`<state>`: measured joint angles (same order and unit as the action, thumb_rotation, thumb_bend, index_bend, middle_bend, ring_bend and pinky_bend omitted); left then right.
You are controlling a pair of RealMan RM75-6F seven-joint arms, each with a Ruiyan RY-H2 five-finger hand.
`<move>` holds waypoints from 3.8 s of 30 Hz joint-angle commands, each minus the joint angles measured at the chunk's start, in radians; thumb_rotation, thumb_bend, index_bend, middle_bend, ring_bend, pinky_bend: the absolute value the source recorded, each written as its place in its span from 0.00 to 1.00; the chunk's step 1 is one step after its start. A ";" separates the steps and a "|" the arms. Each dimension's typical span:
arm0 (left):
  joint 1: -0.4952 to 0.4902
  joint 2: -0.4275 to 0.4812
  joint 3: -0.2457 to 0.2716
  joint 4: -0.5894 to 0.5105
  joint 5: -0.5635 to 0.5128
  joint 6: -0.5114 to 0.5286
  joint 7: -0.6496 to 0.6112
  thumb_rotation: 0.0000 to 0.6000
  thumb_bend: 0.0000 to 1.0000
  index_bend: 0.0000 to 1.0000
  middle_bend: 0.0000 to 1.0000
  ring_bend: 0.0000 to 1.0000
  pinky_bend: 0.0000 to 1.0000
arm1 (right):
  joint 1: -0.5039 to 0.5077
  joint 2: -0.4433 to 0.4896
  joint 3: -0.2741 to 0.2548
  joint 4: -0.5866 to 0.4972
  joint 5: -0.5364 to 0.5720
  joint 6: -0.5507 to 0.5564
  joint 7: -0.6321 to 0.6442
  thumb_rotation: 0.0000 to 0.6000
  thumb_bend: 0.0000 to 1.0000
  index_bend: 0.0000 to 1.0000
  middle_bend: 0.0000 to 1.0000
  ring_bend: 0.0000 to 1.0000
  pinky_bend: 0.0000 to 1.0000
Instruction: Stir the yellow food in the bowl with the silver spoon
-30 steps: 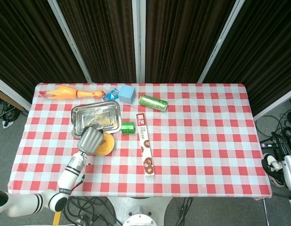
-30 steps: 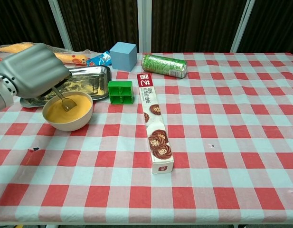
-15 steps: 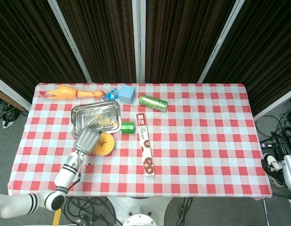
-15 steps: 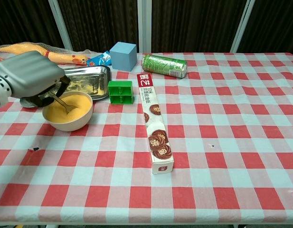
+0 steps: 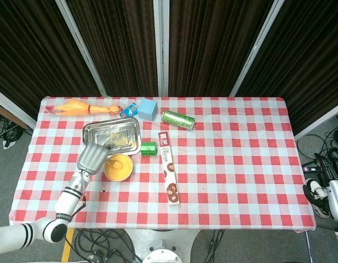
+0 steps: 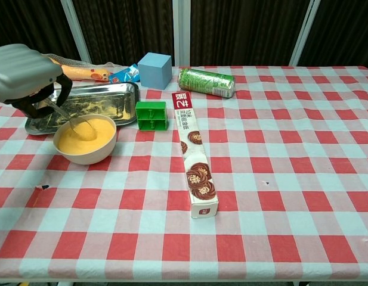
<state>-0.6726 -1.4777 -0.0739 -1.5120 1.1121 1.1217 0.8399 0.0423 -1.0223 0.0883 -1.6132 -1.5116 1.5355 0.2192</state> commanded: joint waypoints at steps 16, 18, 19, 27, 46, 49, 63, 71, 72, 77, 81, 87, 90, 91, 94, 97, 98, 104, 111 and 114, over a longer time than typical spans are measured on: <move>-0.004 -0.124 0.078 0.169 0.144 0.091 0.278 1.00 0.45 0.69 0.92 0.90 0.95 | -0.003 0.001 -0.003 -0.002 -0.001 0.001 -0.003 1.00 0.29 0.00 0.12 0.00 0.00; 0.000 -0.131 0.081 0.173 0.148 0.088 0.276 1.00 0.45 0.69 0.92 0.90 0.95 | -0.004 0.001 -0.004 -0.002 -0.001 0.001 -0.003 1.00 0.29 0.00 0.12 0.00 0.00; 0.002 -0.135 0.080 0.174 0.148 0.084 0.272 1.00 0.45 0.69 0.92 0.90 0.95 | -0.004 0.001 -0.004 -0.002 -0.001 0.001 -0.002 1.00 0.29 0.00 0.12 0.00 0.00; 0.016 -0.109 0.041 0.102 0.066 -0.005 0.119 1.00 0.45 0.69 0.92 0.90 0.95 | -0.005 0.001 -0.004 -0.002 0.000 0.002 -0.002 1.00 0.29 0.00 0.12 0.00 0.00; 0.029 0.050 -0.023 -0.015 0.011 -0.071 -0.159 1.00 0.45 0.70 0.92 0.90 0.95 | -0.004 0.002 -0.004 -0.008 -0.004 0.003 -0.009 1.00 0.29 0.00 0.12 0.00 0.00; 0.027 0.061 -0.021 -0.027 0.012 -0.074 -0.163 1.00 0.45 0.70 0.92 0.90 0.95 | -0.006 0.002 -0.004 -0.009 -0.004 0.006 -0.008 1.00 0.29 0.00 0.12 0.00 0.00; 0.017 -0.018 0.065 0.064 0.178 0.090 0.171 1.00 0.45 0.70 0.92 0.90 0.95 | -0.007 0.004 -0.005 -0.012 -0.008 0.008 -0.014 1.00 0.29 0.00 0.12 0.00 0.00; 0.020 -0.062 0.095 0.082 0.243 0.117 0.320 1.00 0.45 0.70 0.92 0.90 0.95 | -0.007 0.005 -0.005 -0.017 -0.012 0.012 -0.018 1.00 0.29 0.00 0.12 0.00 0.00; 0.023 -0.065 0.093 0.080 0.243 0.122 0.333 1.00 0.45 0.70 0.92 0.90 0.95 | -0.007 0.005 -0.004 -0.017 -0.011 0.012 -0.018 1.00 0.29 0.00 0.12 0.00 0.00; 0.037 -0.080 0.085 0.054 0.248 0.165 0.462 1.00 0.45 0.70 0.92 0.90 0.95 | -0.008 0.006 -0.004 -0.015 -0.010 0.012 -0.016 1.00 0.29 0.00 0.12 0.00 0.00; 0.041 -0.079 0.080 0.029 0.251 0.173 0.533 1.00 0.45 0.70 0.92 0.90 0.95 | -0.008 0.006 -0.003 -0.016 -0.010 0.015 -0.016 1.00 0.29 0.00 0.12 0.00 0.00; 0.044 -0.095 0.063 0.019 0.261 0.200 0.602 1.00 0.45 0.70 0.92 0.90 0.95 | -0.009 0.006 -0.005 -0.015 -0.010 0.015 -0.015 1.00 0.29 0.00 0.12 0.00 0.00; 0.048 -0.114 0.063 0.027 0.262 0.206 0.647 1.00 0.45 0.71 0.93 0.90 0.95 | -0.009 0.007 -0.004 -0.015 -0.012 0.016 -0.015 1.00 0.29 0.00 0.12 0.00 0.00; 0.048 -0.120 0.063 0.028 0.262 0.205 0.667 1.00 0.45 0.71 0.93 0.90 0.96 | -0.010 0.007 -0.004 -0.015 -0.012 0.017 -0.015 1.00 0.29 0.00 0.12 0.00 0.00; 0.044 -0.133 0.069 0.035 0.263 0.191 0.717 1.00 0.45 0.71 0.93 0.90 0.96 | -0.010 0.006 -0.005 -0.015 -0.014 0.017 -0.014 1.00 0.29 0.00 0.12 0.00 0.00; 0.044 -0.143 0.069 0.033 0.238 0.171 0.766 1.00 0.45 0.71 0.93 0.90 0.96 | -0.010 0.006 -0.006 -0.015 -0.014 0.016 -0.014 1.00 0.29 0.00 0.12 0.00 0.00; 0.045 -0.144 0.067 0.029 0.232 0.170 0.779 1.00 0.45 0.71 0.92 0.90 0.96 | -0.010 0.006 -0.006 -0.015 -0.014 0.017 -0.014 1.00 0.29 0.00 0.12 0.00 0.00; 0.048 -0.147 0.044 0.008 0.181 0.171 0.839 1.00 0.45 0.71 0.93 0.90 0.96 | -0.015 0.007 -0.007 -0.016 -0.015 0.025 -0.013 1.00 0.29 0.00 0.12 0.00 0.00; 0.042 -0.157 0.023 0.047 0.153 0.165 0.815 1.00 0.45 0.71 0.93 0.90 0.96 | -0.017 0.007 -0.008 -0.018 -0.018 0.027 -0.016 1.00 0.29 0.00 0.12 0.00 0.00; 0.043 -0.156 0.021 0.048 0.141 0.166 0.813 1.00 0.45 0.71 0.93 0.90 0.95 | -0.019 0.008 -0.008 -0.019 -0.019 0.030 -0.017 1.00 0.29 0.00 0.12 0.00 0.00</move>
<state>-0.6295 -1.6338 -0.0524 -1.4648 1.2544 1.2873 1.6538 0.0236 -1.0146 0.0799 -1.6327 -1.5300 1.5660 0.2026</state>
